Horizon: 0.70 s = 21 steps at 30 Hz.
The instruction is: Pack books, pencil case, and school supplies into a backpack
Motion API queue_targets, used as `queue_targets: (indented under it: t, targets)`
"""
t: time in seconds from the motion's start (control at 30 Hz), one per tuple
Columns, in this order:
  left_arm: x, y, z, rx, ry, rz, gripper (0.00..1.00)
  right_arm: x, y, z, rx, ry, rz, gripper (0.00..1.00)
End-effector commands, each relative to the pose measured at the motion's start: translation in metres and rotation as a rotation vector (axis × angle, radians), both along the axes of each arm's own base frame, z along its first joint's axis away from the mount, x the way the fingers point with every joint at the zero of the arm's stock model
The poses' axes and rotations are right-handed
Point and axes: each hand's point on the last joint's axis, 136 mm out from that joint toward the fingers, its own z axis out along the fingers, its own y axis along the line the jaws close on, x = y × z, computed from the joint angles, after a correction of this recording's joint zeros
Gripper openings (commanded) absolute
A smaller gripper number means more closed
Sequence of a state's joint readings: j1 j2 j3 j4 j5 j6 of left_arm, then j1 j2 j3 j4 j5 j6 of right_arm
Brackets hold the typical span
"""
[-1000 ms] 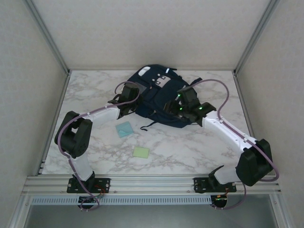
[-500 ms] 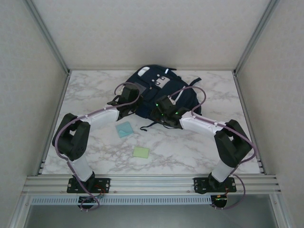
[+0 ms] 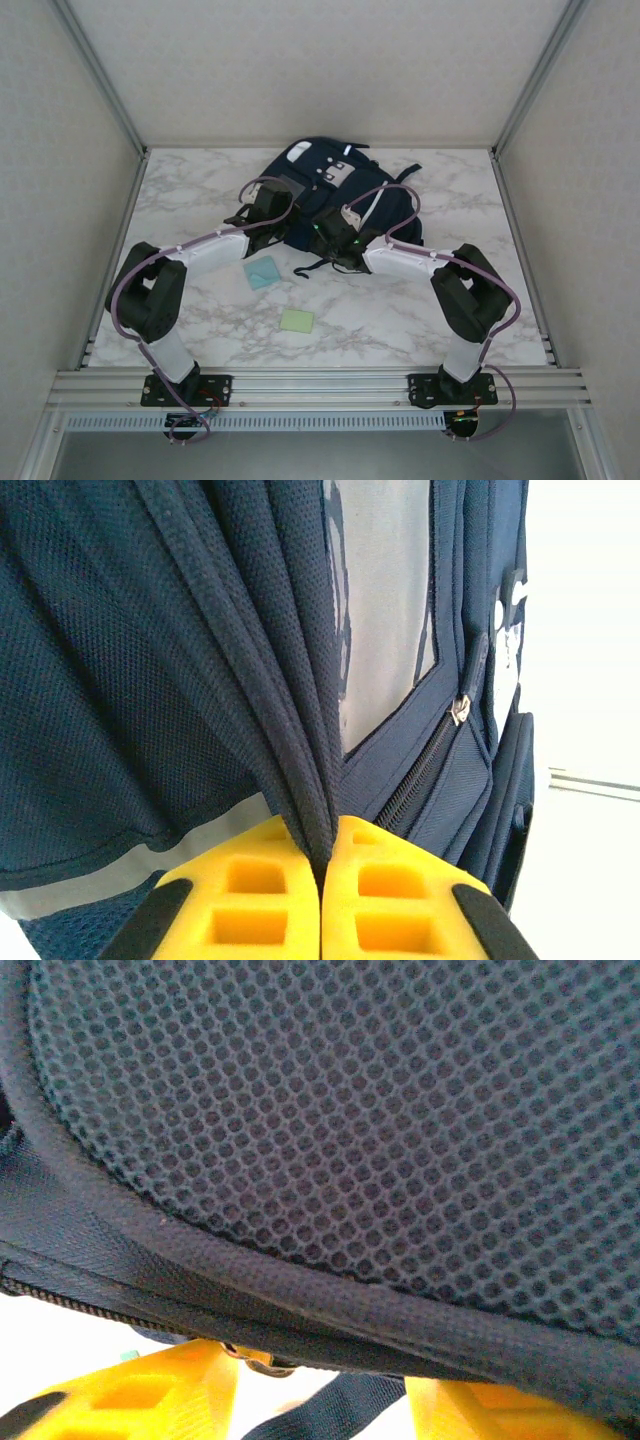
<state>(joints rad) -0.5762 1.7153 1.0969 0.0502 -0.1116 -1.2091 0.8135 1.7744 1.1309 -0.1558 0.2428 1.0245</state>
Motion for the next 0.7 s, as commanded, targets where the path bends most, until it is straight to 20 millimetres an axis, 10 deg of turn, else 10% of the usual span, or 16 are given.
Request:
queue_targets:
  t: [0.0, 0.27, 0.67]
  targets:
    - [-0.010, -0.008, 0.035, -0.054, -0.059, -0.033, 0.00, 0.023, 0.010, 0.041, 0.103, -0.172, -0.024, 0.58]
    - [-0.010, -0.008, 0.036, -0.048, -0.057, -0.038, 0.00, 0.029, 0.011, 0.024, 0.054, -0.116, -0.058, 0.67]
    - [-0.007, 0.007, 0.041, -0.032, -0.072, -0.011, 0.00, 0.032, -0.031, 0.022, -0.151, -0.119, -0.066, 0.10]
